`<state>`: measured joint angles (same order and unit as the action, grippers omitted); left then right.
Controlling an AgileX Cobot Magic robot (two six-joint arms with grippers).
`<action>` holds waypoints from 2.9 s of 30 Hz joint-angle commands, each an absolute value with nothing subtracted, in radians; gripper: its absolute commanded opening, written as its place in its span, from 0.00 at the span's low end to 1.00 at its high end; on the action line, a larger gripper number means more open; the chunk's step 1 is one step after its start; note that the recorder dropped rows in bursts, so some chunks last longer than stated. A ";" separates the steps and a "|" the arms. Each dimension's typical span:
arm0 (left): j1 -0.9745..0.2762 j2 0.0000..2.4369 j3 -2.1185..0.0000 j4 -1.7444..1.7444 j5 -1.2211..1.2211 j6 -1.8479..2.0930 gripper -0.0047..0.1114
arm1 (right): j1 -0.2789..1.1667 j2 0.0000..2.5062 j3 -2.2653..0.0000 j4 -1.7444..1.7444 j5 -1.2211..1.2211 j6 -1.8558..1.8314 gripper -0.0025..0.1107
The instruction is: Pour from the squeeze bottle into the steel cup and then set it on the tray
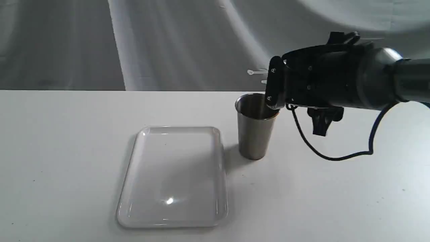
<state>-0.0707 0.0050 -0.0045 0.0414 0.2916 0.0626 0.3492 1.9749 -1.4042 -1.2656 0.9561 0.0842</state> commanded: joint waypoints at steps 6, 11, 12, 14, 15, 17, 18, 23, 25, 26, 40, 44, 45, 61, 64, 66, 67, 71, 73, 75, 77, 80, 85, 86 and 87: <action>-0.074 0.000 0.000 0.044 0.285 0.061 0.11 | 0.350 1.961 -1.416 -1.361 0.972 0.039 0.47; -0.074 0.000 0.000 0.044 0.285 0.061 0.11 | 0.360 1.961 -1.416 -1.398 0.983 0.000 0.47; -0.074 0.000 0.000 0.044 0.285 0.061 0.11 | 0.360 1.961 -1.416 -1.407 0.983 0.000 0.47; -0.074 0.000 0.000 0.044 0.285 0.061 0.11 | 0.361 1.961 -1.416 -1.412 0.986 -0.017 0.47; -0.074 0.000 0.000 0.044 0.285 0.061 0.11 | 0.363 1.961 -1.416 -1.412 0.988 -0.030 0.47; -0.074 0.000 0.000 0.044 0.285 0.061 0.11 | 0.363 1.961 -1.416 -1.413 0.998 -0.055 0.47; -0.074 0.000 0.000 0.044 0.285 0.061 0.11 | 0.363 1.961 -1.416 -1.413 1.003 -0.066 0.47; -0.074 0.000 0.000 0.044 0.285 0.061 0.11 | 0.365 1.961 -1.416 -1.432 1.009 -0.097 0.47; -0.074 0.000 0.000 0.044 0.285 0.061 0.11 | 0.365 1.961 -1.416 -1.440 1.012 -0.121 0.47; -0.074 0.000 0.000 0.044 0.285 0.061 0.11 | 0.365 1.961 -1.416 -1.443 1.014 -0.132 0.47; -0.074 0.000 0.000 0.044 0.285 0.061 0.11 | 0.365 1.961 -1.422 -1.490 1.030 -0.198 0.47; -0.074 0.000 0.000 0.044 0.285 0.061 0.11 | 0.365 1.961 -1.422 -1.518 1.032 -0.205 0.47; -0.074 0.000 0.000 0.044 0.285 0.061 0.11 | 0.365 1.961 -1.422 -1.521 1.032 -0.205 0.47; -0.074 0.000 0.000 0.044 0.285 0.061 0.11 | 0.370 1.961 -1.422 -1.572 1.035 -0.242 0.47; -0.074 0.000 0.000 0.044 0.285 0.061 0.11 | 0.370 1.961 -1.422 -1.579 1.033 -0.245 0.47; -0.074 0.000 0.000 0.044 0.285 0.061 0.11 | 0.370 1.961 -1.422 -1.583 1.035 -0.249 0.47; -0.074 0.000 0.000 0.044 0.285 0.061 0.11 | 0.370 1.961 -1.422 -1.586 1.035 -0.252 0.47; -0.074 0.000 0.000 0.044 0.285 0.061 0.11 | 0.370 1.961 -1.422 -1.593 1.037 -0.260 0.47; -0.074 0.000 0.000 0.044 0.285 0.061 0.11 | 0.370 1.961 -1.422 -1.599 1.039 -0.262 0.47; -0.074 0.000 0.000 0.044 0.285 0.061 0.11 | 0.370 1.961 -1.422 -1.607 1.039 -0.262 0.47; -0.074 0.000 0.000 0.044 0.285 0.061 0.11 | 0.371 1.961 -1.422 -1.609 1.043 -0.282 0.47; -0.074 0.000 0.000 0.044 0.285 0.061 0.11 | 0.371 1.961 -1.422 -1.615 1.055 -0.313 0.47; -0.074 0.000 0.000 0.044 0.285 0.061 0.11 | 0.371 1.961 -1.422 -1.630 1.060 -0.329 0.47; -0.074 0.000 0.000 0.044 0.285 0.061 0.11 | 0.371 1.961 -1.422 -1.634 1.060 -0.336 0.47; -0.074 0.000 0.000 0.044 0.285 0.061 0.11 | 0.371 1.961 -1.422 -1.636 1.060 -0.336 0.47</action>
